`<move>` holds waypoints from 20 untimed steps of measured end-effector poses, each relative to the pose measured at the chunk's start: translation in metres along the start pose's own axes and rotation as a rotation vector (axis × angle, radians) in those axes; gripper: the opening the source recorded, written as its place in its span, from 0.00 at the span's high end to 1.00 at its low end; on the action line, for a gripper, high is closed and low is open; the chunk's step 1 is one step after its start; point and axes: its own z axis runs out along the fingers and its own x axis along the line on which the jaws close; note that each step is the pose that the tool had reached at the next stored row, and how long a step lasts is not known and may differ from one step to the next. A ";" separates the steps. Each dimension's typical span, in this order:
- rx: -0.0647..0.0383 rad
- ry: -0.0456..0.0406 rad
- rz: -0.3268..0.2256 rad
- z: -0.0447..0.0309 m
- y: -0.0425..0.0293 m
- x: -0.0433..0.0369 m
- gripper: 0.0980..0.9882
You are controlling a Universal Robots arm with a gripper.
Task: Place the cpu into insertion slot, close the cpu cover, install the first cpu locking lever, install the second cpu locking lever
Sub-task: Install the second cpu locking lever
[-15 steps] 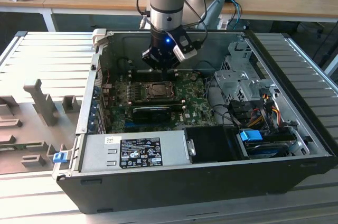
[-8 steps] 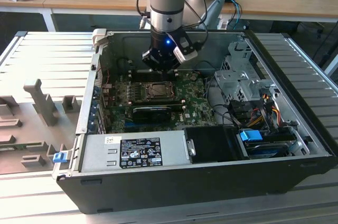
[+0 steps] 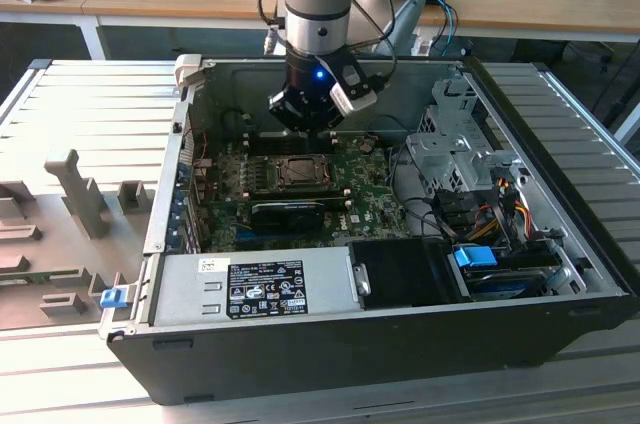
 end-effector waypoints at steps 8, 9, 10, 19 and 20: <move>0.007 -0.0002 0.000 -0.0275 0.0014 0.0006 0.99; 0.010 0.0000 0.000 -0.0333 0.0017 0.0007 0.99; 0.011 -0.0004 0.000 -0.0343 0.0014 0.0011 0.99; 0.013 -0.0042 0.000 -0.0354 -0.0281 0.0053 0.99; 0.013 -0.0041 -0.001 -0.0351 -0.0326 0.0055 0.99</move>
